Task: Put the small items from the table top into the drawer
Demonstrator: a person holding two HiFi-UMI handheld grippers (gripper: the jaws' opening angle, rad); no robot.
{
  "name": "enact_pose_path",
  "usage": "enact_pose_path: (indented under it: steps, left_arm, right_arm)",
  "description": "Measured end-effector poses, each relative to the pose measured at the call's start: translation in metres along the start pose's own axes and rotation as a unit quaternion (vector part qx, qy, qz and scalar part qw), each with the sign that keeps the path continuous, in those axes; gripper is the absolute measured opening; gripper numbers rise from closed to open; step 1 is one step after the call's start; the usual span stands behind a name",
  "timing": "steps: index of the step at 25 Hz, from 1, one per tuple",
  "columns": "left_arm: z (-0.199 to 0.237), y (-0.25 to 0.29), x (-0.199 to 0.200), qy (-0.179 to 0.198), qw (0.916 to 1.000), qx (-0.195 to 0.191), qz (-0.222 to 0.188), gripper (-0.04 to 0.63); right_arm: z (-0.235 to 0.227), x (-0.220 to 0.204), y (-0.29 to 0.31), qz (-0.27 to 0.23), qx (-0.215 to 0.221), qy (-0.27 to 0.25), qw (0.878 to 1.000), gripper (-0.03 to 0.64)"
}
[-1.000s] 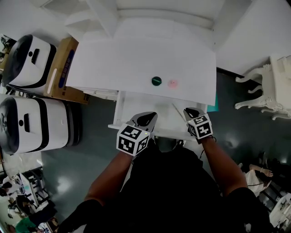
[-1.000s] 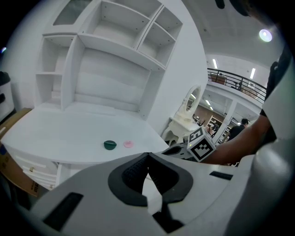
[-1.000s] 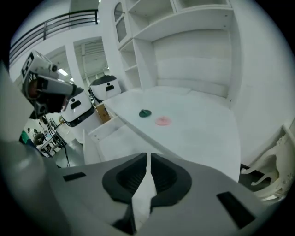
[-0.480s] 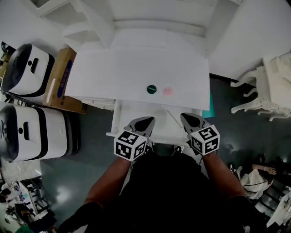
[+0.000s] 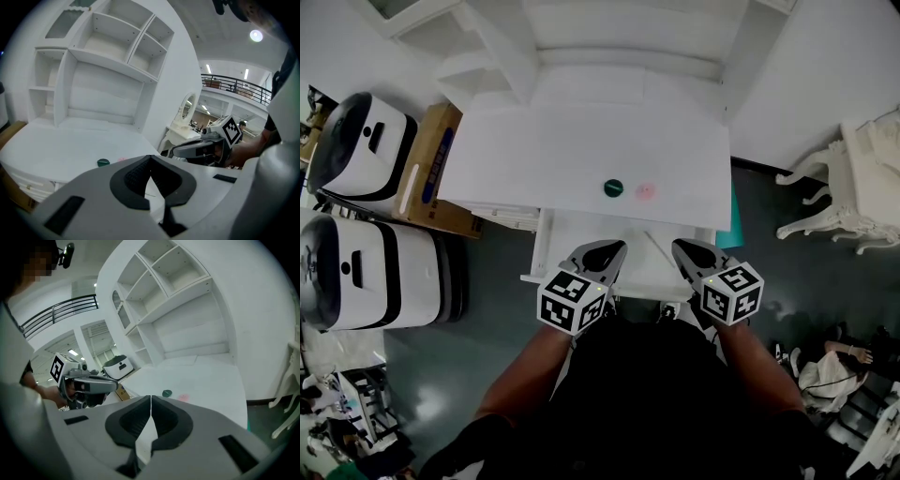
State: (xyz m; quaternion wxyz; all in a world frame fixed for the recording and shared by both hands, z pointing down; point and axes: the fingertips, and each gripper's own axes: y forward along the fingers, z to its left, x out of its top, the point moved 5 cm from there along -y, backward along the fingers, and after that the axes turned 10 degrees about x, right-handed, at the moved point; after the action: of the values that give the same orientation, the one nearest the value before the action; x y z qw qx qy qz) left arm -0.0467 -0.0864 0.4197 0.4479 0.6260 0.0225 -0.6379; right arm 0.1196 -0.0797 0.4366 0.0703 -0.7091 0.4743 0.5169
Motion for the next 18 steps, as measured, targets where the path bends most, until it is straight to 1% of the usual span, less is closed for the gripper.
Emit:
enact_pose_path:
  steps: [5,9,18]
  left_arm:
    - [-0.0035,-0.0001,0.0012,0.004,1.0,0.001,-0.004,0.003]
    - [-0.0059,0.0006,0.0042,0.01,0.9999,0.002,-0.006,0.003]
    - [-0.0081,-0.0017,0.0004,0.018,0.9998,0.006,0.001,0.003]
  right_arm:
    - [-0.0006,0.0007,-0.0033,0.001,-0.013,-0.024,1.0,0.028]
    - [-0.0003,-0.0034,-0.0043,0.009,-0.015,-0.034,0.999,0.028]
    - [0.002,-0.0079,-0.0032,0.011,-0.004,-0.023,1.0,0.028]
